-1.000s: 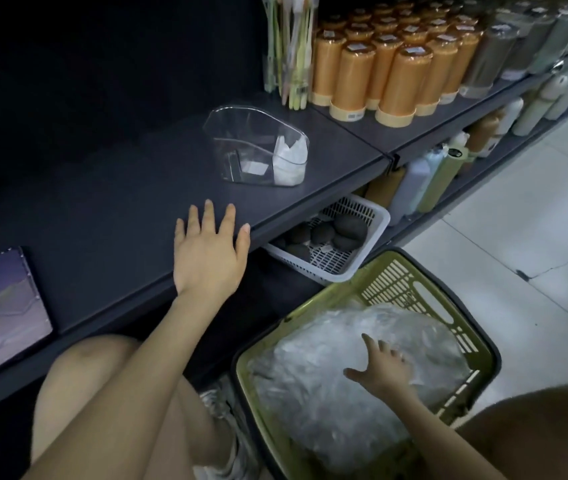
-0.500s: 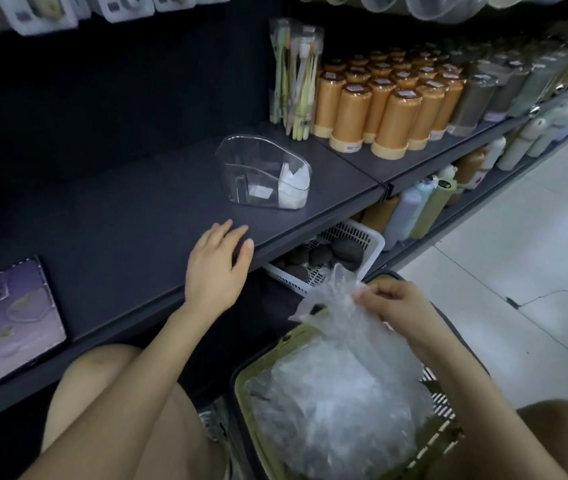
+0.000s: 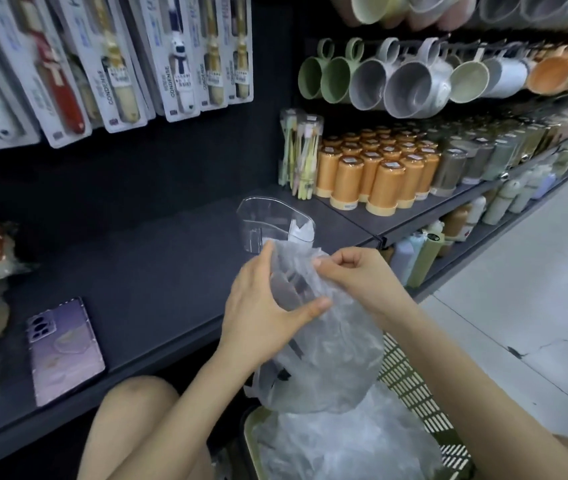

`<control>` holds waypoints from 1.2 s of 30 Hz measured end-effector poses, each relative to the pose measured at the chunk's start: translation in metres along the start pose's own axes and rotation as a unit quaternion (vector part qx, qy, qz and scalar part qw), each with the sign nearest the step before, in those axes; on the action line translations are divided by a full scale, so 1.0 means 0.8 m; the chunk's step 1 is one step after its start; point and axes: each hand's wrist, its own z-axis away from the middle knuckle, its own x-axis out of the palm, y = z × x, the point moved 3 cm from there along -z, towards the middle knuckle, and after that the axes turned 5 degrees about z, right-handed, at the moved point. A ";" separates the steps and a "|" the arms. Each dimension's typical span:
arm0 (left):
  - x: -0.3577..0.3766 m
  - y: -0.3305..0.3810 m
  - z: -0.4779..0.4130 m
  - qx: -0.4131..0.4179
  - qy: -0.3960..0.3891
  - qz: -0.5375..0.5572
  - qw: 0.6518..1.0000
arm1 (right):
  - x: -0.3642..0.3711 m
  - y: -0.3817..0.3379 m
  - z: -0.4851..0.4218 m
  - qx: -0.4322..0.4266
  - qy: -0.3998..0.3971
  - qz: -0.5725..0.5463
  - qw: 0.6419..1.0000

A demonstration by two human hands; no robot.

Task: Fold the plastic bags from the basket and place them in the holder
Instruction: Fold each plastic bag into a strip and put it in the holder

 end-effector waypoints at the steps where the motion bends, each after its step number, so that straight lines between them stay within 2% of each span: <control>1: -0.006 0.008 0.004 0.012 0.026 -0.043 0.999 | 0.005 -0.006 -0.001 -0.008 0.007 0.017 1.000; 4: -0.012 0.028 0.011 0.041 0.007 -0.045 0.998 | 0.023 -0.022 -0.002 -0.029 0.012 0.074 0.997; 6: -0.012 0.023 0.009 0.018 -0.016 -0.024 0.999 | 0.033 -0.031 -0.001 -0.032 -0.008 0.077 0.996; 9: -0.024 0.000 0.000 0.026 0.019 0.067 0.997 | 0.033 -0.039 -0.001 -0.012 -0.032 -0.006 0.999; 12: -0.042 -0.014 -0.001 0.041 0.041 0.154 0.986 | 0.019 -0.038 -0.003 -0.002 -0.021 -0.071 0.997; 17: -0.068 -0.023 -0.005 0.028 0.070 0.170 0.983 | -0.004 -0.029 -0.002 -0.012 0.044 -0.084 0.995; 20: -0.077 -0.025 -0.010 0.036 0.079 0.173 0.981 | 0.001 -0.033 0.007 -0.037 0.017 -0.043 0.998; 23: -0.080 -0.025 -0.012 0.042 0.080 0.172 0.981 | 0.013 -0.036 0.012 -0.094 -0.043 0.012 0.995; 25: -0.081 -0.026 -0.012 0.045 0.079 0.174 0.981 | 0.019 -0.036 0.012 -0.134 -0.048 0.068 0.988; 28: -0.085 -0.032 -0.013 0.044 0.096 0.175 0.979 | 0.027 -0.035 0.011 -0.192 -0.018 0.096 0.976; 31: -0.089 -0.038 -0.012 0.043 0.109 0.183 0.976 | 0.037 -0.035 0.015 -0.258 0.088 0.177 0.946; 33: -0.090 -0.040 -0.012 0.046 0.114 0.181 0.976 | 0.046 -0.035 0.016 -0.247 0.117 0.241 0.931; 36: -0.090 -0.040 -0.013 0.046 0.121 0.176 0.976 | 0.060 -0.033 0.011 -0.193 0.055 0.246 0.948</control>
